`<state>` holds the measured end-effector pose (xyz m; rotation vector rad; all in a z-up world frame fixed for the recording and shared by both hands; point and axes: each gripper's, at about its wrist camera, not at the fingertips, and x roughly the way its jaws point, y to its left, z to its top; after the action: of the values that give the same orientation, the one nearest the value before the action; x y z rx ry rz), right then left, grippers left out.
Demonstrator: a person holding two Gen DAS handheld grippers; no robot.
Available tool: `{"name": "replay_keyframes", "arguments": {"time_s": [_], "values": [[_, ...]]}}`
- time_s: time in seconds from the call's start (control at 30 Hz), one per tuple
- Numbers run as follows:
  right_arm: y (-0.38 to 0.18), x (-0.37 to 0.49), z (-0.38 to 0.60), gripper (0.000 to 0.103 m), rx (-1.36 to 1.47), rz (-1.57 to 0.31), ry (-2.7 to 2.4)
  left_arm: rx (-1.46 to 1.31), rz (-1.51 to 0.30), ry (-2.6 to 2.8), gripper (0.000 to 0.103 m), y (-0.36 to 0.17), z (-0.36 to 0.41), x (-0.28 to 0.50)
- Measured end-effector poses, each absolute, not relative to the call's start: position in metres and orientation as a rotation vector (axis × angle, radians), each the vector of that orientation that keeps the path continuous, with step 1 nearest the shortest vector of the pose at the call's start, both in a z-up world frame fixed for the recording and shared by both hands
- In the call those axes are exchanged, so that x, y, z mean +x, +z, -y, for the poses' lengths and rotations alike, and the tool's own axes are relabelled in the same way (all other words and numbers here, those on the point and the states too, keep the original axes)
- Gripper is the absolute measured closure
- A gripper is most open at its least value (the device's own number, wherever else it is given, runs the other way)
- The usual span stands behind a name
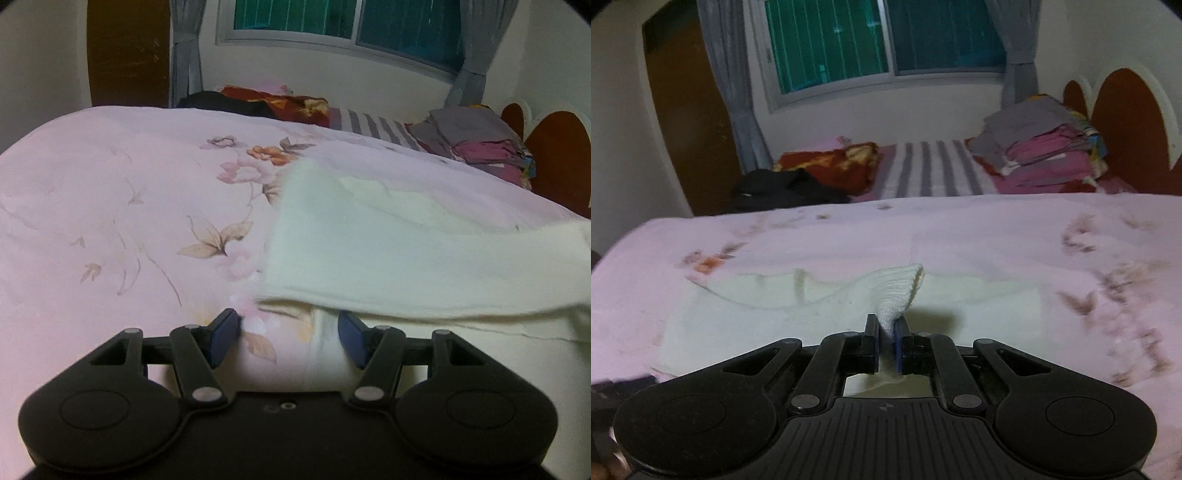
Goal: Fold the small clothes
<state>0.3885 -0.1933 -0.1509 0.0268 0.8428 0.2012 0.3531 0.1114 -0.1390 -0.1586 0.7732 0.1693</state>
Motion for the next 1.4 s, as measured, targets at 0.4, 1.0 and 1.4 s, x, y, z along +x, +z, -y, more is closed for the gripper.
{"name": "replay_keyframes", "arguments": {"time_s": [0.4, 1.0, 1.4], "values": [[-0.196, 0.393, 0.259, 0.096, 0.033, -0.952, 0.054, -0.101, -0.709, 0.100, 0.094, -0.137, -0.102, 0.349], [-0.175, 0.396, 0.260, 0.089, 0.099, -0.862, 0.005, -0.224, -0.725, -0.021, 0.070, -0.099, -0.109, 0.370], [-0.198, 0.408, 0.221, 0.088, 0.058, -0.907, 0.069, -0.151, -0.768, -0.010, 0.069, -0.129, -0.077, 0.444]]}}
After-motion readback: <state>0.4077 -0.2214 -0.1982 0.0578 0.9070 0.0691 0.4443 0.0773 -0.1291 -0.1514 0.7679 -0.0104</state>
